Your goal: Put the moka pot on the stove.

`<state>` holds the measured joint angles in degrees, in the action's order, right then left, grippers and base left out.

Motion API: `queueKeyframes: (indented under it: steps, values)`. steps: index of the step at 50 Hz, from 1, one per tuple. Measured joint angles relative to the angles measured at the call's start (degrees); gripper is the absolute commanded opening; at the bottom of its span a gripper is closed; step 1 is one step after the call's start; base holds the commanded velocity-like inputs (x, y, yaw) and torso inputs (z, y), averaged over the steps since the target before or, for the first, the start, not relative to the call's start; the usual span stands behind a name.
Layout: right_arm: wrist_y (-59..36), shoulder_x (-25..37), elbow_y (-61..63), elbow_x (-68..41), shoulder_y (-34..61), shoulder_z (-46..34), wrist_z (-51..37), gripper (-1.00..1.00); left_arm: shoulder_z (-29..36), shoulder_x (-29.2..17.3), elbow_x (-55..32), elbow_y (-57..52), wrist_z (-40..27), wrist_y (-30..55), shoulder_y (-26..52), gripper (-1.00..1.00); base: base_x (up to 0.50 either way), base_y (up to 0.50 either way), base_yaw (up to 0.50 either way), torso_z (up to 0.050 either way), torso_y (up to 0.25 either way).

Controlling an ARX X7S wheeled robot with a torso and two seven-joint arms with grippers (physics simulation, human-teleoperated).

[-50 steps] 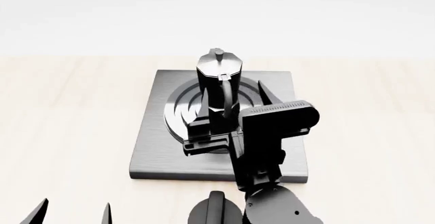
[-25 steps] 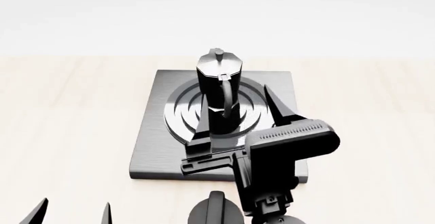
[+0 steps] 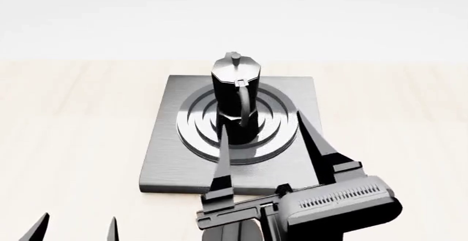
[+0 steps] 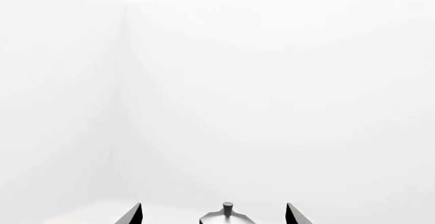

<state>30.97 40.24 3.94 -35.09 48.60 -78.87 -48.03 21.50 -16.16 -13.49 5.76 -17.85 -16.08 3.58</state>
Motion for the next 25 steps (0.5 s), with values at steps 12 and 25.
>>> queueKeyframes:
  steps: [12, 25]
  values:
    - [0.91, 3.19, 5.08, 3.98, -2.7, 0.08, -3.82, 1.0, 0.02, 0.04, 0.11, 0.22, -0.44, -0.56, 0.03, 1.0, 0.0, 0.0, 0.0, 0.0, 0.0]
    - [1.36, 5.86, 9.34, 7.56, -4.86, 0.5, -7.1, 1.0, -0.19, 0.27, 0.15, 0.56, -1.19, -1.44, 0.0, 1.0, 0.0, 0.0, 0.0, 0.0, 0.0]
